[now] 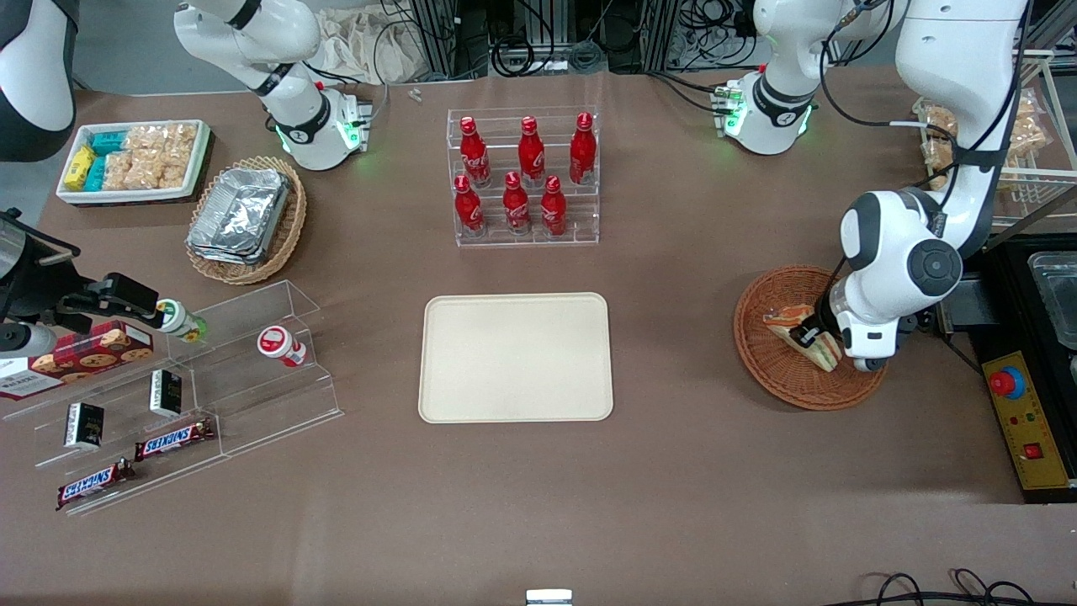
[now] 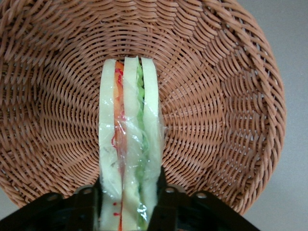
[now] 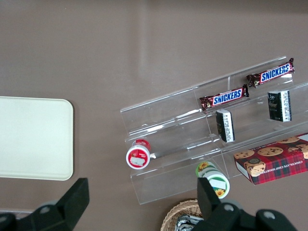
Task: Place sandwich from basket to tray
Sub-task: 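Lift the sandwich up out of the basket with the left gripper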
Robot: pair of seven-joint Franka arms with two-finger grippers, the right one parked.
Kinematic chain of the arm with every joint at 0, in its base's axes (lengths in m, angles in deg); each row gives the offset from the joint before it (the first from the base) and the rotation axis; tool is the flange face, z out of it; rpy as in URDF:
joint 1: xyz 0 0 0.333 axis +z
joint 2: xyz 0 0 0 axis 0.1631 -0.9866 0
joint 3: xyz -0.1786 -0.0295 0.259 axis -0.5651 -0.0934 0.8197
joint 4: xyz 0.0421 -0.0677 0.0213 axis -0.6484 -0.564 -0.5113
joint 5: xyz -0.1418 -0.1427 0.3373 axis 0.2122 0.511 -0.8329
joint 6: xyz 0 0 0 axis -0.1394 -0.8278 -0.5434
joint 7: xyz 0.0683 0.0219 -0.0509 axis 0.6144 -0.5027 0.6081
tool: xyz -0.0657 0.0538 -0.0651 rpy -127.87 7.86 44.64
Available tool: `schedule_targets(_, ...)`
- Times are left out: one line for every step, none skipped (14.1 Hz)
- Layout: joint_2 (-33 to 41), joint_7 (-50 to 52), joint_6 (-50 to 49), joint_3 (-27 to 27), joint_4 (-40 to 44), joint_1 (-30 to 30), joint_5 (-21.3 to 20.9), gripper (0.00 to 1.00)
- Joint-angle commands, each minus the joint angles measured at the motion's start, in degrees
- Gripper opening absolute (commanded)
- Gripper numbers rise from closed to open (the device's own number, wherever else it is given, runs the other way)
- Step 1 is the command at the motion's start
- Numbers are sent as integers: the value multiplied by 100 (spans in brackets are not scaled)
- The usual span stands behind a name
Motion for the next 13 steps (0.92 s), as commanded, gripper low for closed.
schedule_targets(241,229,-164,-3,-6,-41,25,0)
schedule_targets(381,238,-576,-3,134,-41,17,0)
schedule_targets(565,238,-1050,5,335,-33,25,0)
schedule_targets(758,229,-1542,6,581,-24,25,0)
schedule_targets(891,168,-2077,14,870,2,25,0)
schedule_targets(927,141,-2622,14,1239,3,17,0)
schedule_targets(910,124,-3132,6,1660,3,17,0)
schedule_targets(875,124,-3538,-3,2065,-15,17,0)
schedule_targets(849,97,-3907,-3,2425,-32,17,0)
schedule_targets(822,28,-4181,-3,2725,-33,25,0)
schedule_targets(796,-104,-4322,-12,2945,-41,25,0)
schedule_targets(787,-270,-4420,-21,3069,-50,25,0)
schedule_targets(787,-568,-4560,-82,3114,-50,25,0)
